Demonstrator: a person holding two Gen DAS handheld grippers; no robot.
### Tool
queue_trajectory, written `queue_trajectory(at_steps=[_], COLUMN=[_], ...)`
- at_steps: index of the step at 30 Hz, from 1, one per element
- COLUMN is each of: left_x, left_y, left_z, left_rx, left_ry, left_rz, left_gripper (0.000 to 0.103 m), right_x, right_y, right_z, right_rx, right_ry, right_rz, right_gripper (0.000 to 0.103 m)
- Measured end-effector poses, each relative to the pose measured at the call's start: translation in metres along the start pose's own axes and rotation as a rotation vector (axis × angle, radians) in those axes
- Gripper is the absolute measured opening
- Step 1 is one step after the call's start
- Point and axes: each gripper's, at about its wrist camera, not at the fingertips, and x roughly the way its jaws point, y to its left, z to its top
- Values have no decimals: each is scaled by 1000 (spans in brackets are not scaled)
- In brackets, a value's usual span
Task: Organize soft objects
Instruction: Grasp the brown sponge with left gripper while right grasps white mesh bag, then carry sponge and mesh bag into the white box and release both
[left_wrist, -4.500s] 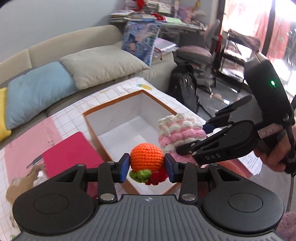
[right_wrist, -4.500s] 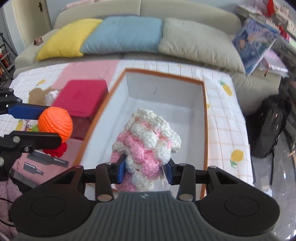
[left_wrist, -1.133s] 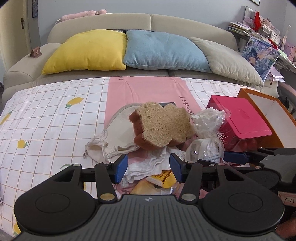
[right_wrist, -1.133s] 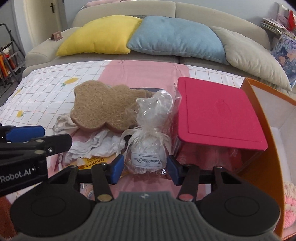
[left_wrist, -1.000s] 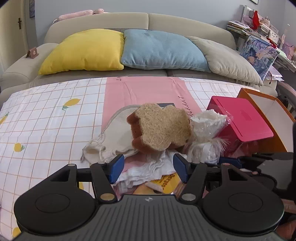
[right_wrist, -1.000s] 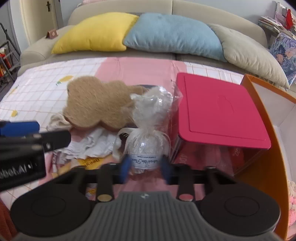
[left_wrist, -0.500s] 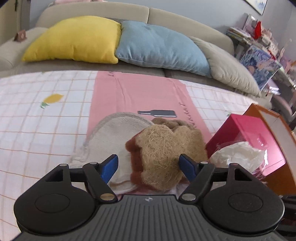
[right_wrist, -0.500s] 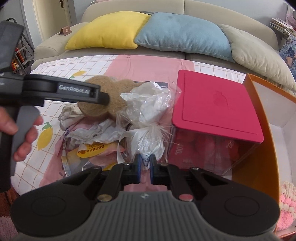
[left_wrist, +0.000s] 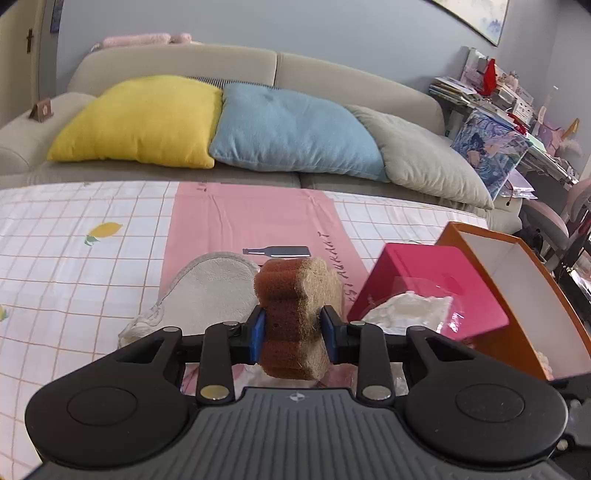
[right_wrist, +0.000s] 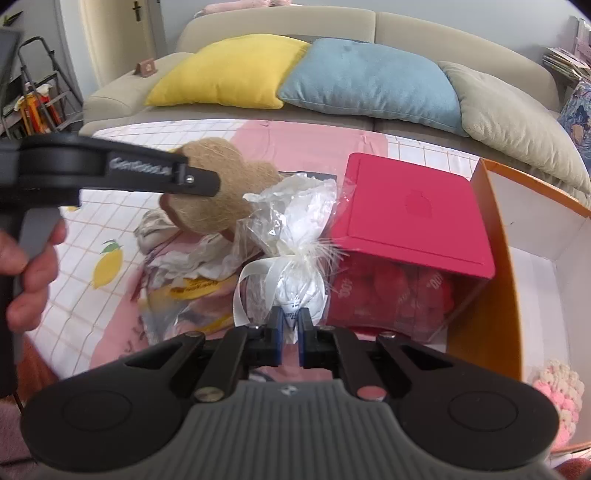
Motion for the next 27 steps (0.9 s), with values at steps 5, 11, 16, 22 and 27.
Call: queue_trajectory(at_steps=[5, 11, 16, 22, 27], left_x=[-37, -58, -75, -101, -111], left_y=[-18, -36, -54, -84, -114], left_z=[-17, -34, -38, -30, -7], left_rx=[18, 46, 76, 127, 211], left_ry=[-37, -22, -47, -133, -201], left_rz=[20, 44, 47, 26, -15], left_gripper=[35, 35, 35, 35, 35], right_x=[-23, -49, -73, -109, -140], right_y=[-8, -16, -24, -38, -64], right_z=[-13, -23, -30, -32, -32], right_rx=[-20, -20, 9, 46, 70], right_ry=[10, -31, -84, -189, -263], right_rz=[19, 34, 45, 49, 7], right_gripper=[4, 2, 1, 1, 1])
